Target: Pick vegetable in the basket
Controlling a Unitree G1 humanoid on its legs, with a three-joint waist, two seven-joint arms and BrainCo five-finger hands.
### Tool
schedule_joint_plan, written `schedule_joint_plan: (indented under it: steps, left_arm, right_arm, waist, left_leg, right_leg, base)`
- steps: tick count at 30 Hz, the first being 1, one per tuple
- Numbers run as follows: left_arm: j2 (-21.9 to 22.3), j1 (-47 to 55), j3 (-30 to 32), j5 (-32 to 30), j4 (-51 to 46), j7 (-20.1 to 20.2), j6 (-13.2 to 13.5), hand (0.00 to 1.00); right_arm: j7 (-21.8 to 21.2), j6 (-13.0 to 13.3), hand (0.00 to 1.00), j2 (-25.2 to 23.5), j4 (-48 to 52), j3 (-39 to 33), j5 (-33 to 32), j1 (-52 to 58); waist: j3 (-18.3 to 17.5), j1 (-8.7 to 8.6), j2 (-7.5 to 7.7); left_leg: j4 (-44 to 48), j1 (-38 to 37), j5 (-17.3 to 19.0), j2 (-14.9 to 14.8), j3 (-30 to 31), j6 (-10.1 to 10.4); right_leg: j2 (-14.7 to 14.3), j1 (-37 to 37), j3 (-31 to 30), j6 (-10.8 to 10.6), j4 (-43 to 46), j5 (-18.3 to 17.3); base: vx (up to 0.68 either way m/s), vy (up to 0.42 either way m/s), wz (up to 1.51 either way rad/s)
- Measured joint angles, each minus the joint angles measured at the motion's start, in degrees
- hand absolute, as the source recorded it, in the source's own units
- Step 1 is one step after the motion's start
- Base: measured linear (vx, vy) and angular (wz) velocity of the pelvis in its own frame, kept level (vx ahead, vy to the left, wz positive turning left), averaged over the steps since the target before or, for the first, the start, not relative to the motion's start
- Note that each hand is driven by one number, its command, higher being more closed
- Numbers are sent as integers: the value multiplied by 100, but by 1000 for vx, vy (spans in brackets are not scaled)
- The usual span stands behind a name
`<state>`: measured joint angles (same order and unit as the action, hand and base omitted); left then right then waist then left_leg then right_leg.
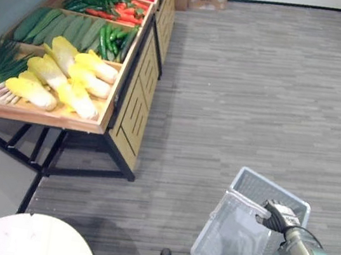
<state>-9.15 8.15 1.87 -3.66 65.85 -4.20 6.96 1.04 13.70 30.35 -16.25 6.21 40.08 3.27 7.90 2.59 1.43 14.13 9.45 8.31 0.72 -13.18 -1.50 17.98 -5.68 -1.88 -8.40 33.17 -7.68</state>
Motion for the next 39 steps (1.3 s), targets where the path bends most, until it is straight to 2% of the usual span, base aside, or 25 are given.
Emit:
schedule_joint_plan:
  steps: [1, 3, 4, 6, 7, 9, 11, 13, 14, 15, 16, 17, 18, 20, 22, 24, 25, 27, 28, 30, 33, 34, 36, 37, 39]
  left_arm:
    - [-17, 0, -45, 0, -2, 0, -4, 0]
    - [-87, -11, -315, 2, -70, -3, -13, 0]
    - [-139, -38, -392, 2, -106, -3, -13, 0]
    - [-206, -239, -429, 4, -193, -3, -12, 0]
    - [-192, -283, -431, 4, -243, -1, -5, 0]
    - [-187, -388, -430, 9, -236, -2, -4, 0]
    - [-188, -444, -416, 17, -256, -2, 1, 0]
    - [-210, -447, -413, 16, -269, -4, 16, 0]
    - [-269, -399, -400, 16, -257, -3, 12, 0]
    - [-306, -382, -377, 15, -257, -4, 13, 0]
    - [-255, -418, -343, 17, -103, -18, -13, 0]
    - [-206, -510, -337, 14, 12, 4, 3, 0]
    - [-195, -535, -315, 16, 46, 4, 0, 0]
    - [-52, -459, -192, 15, 17, -17, 5, 0]
    - [20, -416, -130, 18, 31, -52, 7, 0]
    - [58, -380, 86, 32, 38, -90, -11, 0]
    - [56, -391, 96, 37, 32, -128, -13, 0]
    - [40, -275, 137, 128, 32, -202, -79, 0]
    - [32, -220, 211, 130, 9, -214, -73, 0]
    - [10, -258, 185, 124, -32, -210, -70, 0]
    - [43, -273, 182, 110, -148, -215, -11, 0]
    - [47, -284, 170, 110, -164, -227, 1, 0]
    - [75, -320, 111, 110, -164, -244, -6, 0]
    - [101, -331, 70, 109, -149, -249, -6, 0]
    - [192, -321, 72, 99, -97, -248, -6, 0]
  right_arm:
    - [10, -3, 100, -33, 2, -8, 17, -16]
    - [82, -14, 100, -154, 11, -30, 50, 6]
    - [102, -19, 100, -206, 10, -34, 51, 29]
    - [105, -53, 100, -352, 11, -34, 60, 89]
    - [106, -54, 100, -363, 21, -41, 60, 110]
    - [106, -58, 100, -364, 69, -75, 63, 170]
    - [105, -58, 100, -382, 133, -95, 61, 198]
    - [105, -54, 100, -397, 201, -111, 60, 224]
    - [106, -58, 100, -426, 203, -134, 60, 258]
    - [105, -58, 100, -444, 202, -134, 60, 275]
    - [106, -84, 100, -419, 96, -225, 60, 275]
    - [107, -198, 100, -524, -43, -429, 59, 125]
    - [107, -229, 100, -541, -39, -512, 58, 83]
    - [116, -249, 100, -499, -32, -653, 57, 190]
    - [116, -334, 100, -490, -35, -687, 58, 288]
    - [115, -349, 100, -492, -43, -657, 52, 396]
    - [115, -350, 100, -492, -44, -626, 50, 437]
    - [112, -344, 100, -493, -43, -412, 45, 565]
    - [105, -334, 100, -498, -42, -311, 38, 666]
    - [106, -347, 100, -481, -43, -321, 34, 728]
    - [106, -357, 100, -469, -57, -358, 28, 822]
    - [106, -363, 100, -470, -95, -362, 22, 822]
    - [122, -369, 100, -468, -160, -426, 0, 830]
    - [123, -368, 100, -469, -169, -488, -1, 859]
    - [132, -341, 100, -453, -159, -599, -2, 919]
  waist:
    - [7, -22, 20]
    - [-8, -139, 49]
    - [-14, -166, 77]
    - [-22, -256, 101]
    - [16, -289, 49]
    - [71, -377, -4]
    - [103, -407, 15]
    - [68, -406, 128]
    - [15, -392, 267]
    - [-32, -394, 414]
    - [39, -366, 302]
    - [56, -289, 217]
    - [44, -251, 178]
    - [-11, -336, 44]
    - [-116, -398, -124]
    - [-126, -398, -157]
    - [-116, -395, -151]
    - [-22, -303, -95]
    - [12, -198, 28]
    - [20, -229, -8]
    - [40, -233, -45]
    - [45, -233, -57]
    - [54, -249, -115]
    - [70, -246, -181]
    - [76, -227, -360]
  left_leg:
    - [-38, -129, 56, 24, 14, -44]
    - [-281, -677, 161, 69, 236, -176]
    - [-332, -801, 176, 62, 322, -198]
    - [-556, -1365, 177, -41, 706, -201]
    - [-596, -1554, 178, -106, 870, -202]
    - [-593, -1773, 183, -238, 1159, -203]
    - [-588, -1903, 197, -379, 1265, -180]
    - [-575, -1977, 417, -558, 1448, 172]
    - [-564, -2008, 654, -607, 1598, 386]
    - [-566, -2057, 811, -621, 1705, 502]
    - [-549, -2128, 1166, -819, 1914, 663]
    - [-397, -1996, 1169, -807, 2191, 632]
    - [-277, -1971, 1061, -642, 2361, 581]
    - [-83, -1996, 968, -840, 2673, 644]
    - [375, -1769, 854, -968, 2884, 616]
    - [1735, -1119, 456, -953, 2966, 640]
    - [2211, -877, 174, -952, 2928, 624]
    - [3125, -518, -1299, -1146, 2476, 597]
    - [3342, -449, -1644, -1263, 2116, 592]
    - [3679, -18, -945, -1339, 1522, 488]
    - [3216, 433, -367, -1242, 741, 439]
    - [2406, 461, -279, -1080, 552, 489]
    - [798, 322, -407, -836, 380, 560]
    - [-98, 253, -711, -709, 376, 562]
    - [-983, 188, -981, -663, 444, 554]
  right_leg:
    - [9, -198, -56, 6, 486, 282]
    - [-63, -634, -159, 28, 1830, 1296]
    - [-116, -741, -170, 100, 2210, 1238]
    - [-424, -1274, 143, 658, 3122, 839]
    - [-464, -1450, 242, 739, 3062, 652]
    - [-567, -1699, 197, 745, 2485, 500]
    - [-686, -1688, -17, 720, 1173, 515]
    - [-720, -1558, -202, 447, -725, 725]
    - [-677, -1453, -270, 258, -1671, 869]
    - [-648, -1351, -350, 226, -2110, 878]
    - [-810, -1242, -329, -303, -2203, 1278]
    - [-927, -1483, -318, -219, -1746, 980]
    - [-914, -1687, -340, -135, -1243, 658]
    - [-907, -1640, 6, 39, -623, 121]
    - [-991, -1439, 333, 149, -606, -59]
    - [-1075, -1170, 606, 291, -699, -162]
    - [-1100, -1055, 678, 347, -750, -186]
    - [-1193, -422, 782, 507, -1092, -225]
    - [-1158, -92, 857, 600, -1312, -234]
    - [-1052, 293, 1090, 651, -1619, -263]
    - [-896, 681, 1412, 646, -1970, -260]
    - [-838, 809, 1538, 643, -2106, -259]
    - [-812, 971, 1737, 640, -2232, -260]
    - [-830, 1054, 1852, 631, -2309, -268]
    - [-922, 1204, 1948, 419, -2357, -408]
  base:
    - [395, 170, 5]
    - [397, 129, 42]
    - [401, 56, 67]
    - [475, -39, 81]
    - [459, -114, 75]
    - [386, -183, 71]
    - [338, -245, 72]
    - [351, -357, 69]
    - [397, -452, 63]
    - [406, -510, 70]
    - [428, -572, 49]
    - [363, -516, 36]
    - [253, -379, 20]
    - [243, -293, 55]
    - [273, -263, 68]
    - [259, -294, 46]
    - [230, -237, 30]
    - [234, -185, 13]
    - [289, -196, 10]
    - [298, -205, 45]
    - [215, -84, 56]
    - [192, -1, 52]
    - [223, 75, 50]
    - [295, 176, 42]
    - [258, 191, 35]
